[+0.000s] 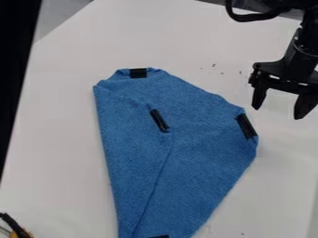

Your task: Unfold the cloth from top right to bottom left

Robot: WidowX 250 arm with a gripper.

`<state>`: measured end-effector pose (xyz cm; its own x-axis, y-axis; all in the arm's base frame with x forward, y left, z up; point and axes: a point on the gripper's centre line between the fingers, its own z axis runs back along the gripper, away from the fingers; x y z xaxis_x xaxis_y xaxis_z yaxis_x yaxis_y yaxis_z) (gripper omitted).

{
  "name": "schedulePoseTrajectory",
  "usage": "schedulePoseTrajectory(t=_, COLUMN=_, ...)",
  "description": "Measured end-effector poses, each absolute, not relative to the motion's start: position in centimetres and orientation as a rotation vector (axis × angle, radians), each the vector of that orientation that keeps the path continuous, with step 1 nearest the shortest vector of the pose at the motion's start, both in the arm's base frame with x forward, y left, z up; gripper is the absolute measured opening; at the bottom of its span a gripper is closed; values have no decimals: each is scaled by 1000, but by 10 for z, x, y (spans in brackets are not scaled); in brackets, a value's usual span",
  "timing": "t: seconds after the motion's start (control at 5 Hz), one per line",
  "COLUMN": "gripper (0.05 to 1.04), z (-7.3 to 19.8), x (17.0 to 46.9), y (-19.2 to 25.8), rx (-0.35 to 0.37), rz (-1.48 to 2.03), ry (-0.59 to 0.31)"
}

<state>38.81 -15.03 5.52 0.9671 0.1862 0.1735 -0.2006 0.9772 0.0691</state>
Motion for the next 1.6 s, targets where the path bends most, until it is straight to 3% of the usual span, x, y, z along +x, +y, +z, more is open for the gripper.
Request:
schedulePoseTrajectory(t=0.4, gripper=1000, z=33, x=371, y=-137, rx=132, rz=211, ry=-105)
schedulePoseTrajectory(t=0.6, gripper=1000, z=61, x=362, y=-108, rx=176, rz=251, ry=-148)
schedulePoseTrajectory(t=0.8, gripper=1000, z=62, x=346, y=-84, rx=179, rz=287, ry=-162)
schedulePoseTrajectory(t=1.2, gripper=1000, z=36, x=328, y=-40, rx=123, rz=352, ry=-153)
schedulePoseTrajectory(t=1.6, gripper=1000, z=32, x=330, y=-19, rx=92, rz=373, ry=-154)
